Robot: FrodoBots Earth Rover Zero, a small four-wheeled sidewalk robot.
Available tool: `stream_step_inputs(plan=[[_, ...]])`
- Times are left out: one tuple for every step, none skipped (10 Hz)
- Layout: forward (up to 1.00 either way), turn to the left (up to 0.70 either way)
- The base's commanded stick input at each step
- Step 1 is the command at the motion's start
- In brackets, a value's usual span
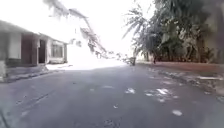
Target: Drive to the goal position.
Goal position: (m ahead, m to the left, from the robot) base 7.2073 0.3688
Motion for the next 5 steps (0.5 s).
stream_step_inputs(plan=[[1.0,0.12],[1.0,0.12],[1.0,0.12],[1.0,0.12],[1.0,0.12]])
